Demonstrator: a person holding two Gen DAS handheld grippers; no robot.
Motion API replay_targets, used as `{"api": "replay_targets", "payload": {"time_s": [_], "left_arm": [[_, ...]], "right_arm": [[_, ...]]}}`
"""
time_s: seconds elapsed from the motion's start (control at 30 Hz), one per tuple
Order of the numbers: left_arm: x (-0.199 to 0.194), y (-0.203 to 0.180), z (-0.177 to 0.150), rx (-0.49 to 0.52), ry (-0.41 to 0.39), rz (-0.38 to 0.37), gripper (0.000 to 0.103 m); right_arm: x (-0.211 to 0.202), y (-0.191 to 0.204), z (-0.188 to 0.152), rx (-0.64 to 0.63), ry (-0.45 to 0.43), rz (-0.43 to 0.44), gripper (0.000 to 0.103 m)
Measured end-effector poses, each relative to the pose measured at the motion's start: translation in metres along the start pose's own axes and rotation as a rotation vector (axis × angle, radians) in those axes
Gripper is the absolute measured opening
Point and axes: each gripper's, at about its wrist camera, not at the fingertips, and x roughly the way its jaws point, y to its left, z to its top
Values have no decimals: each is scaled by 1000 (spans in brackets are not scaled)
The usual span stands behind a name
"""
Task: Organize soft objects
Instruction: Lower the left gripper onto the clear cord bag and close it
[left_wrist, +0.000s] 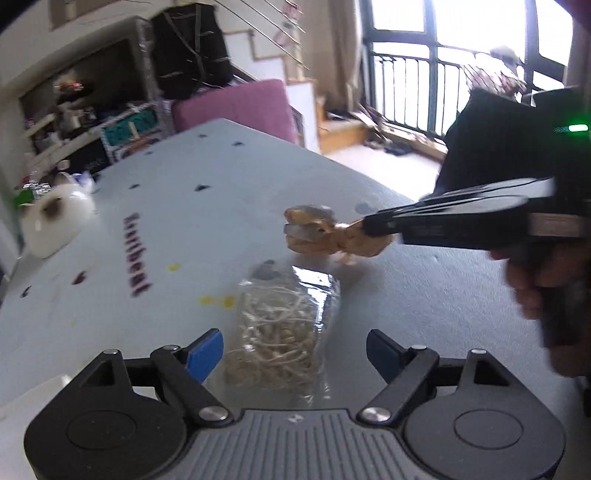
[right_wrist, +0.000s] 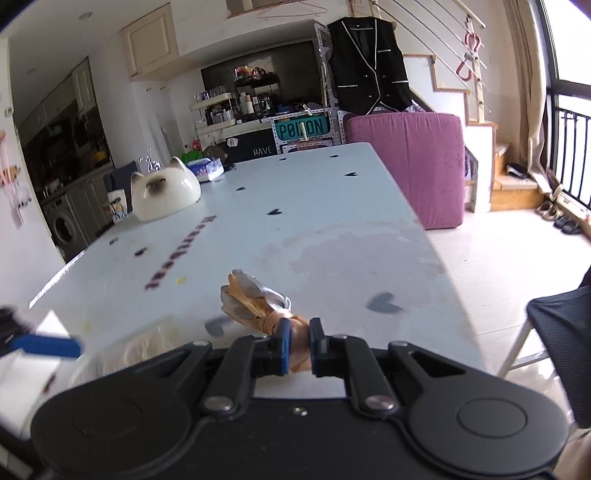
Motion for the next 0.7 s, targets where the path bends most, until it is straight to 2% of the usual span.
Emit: {"api": "replay_targets", "payload": {"time_s": [0.2,0.37,0.5,0.7], "left_arm": [[22,-6,1,39,1,24,86],[29,-1,7,48,-16,42,86],[29,5,13,92,-30,9,92],[34,16,14,123,-61,-49,93]], "right_arm": [[-49,-5,-14,-95,3,-35,11],[-86,-9,-22,-143,11,-1,11],[-105,-9,-37,-159,52,37,11],[-118,-7,-54,-133,111,97,11]]}}
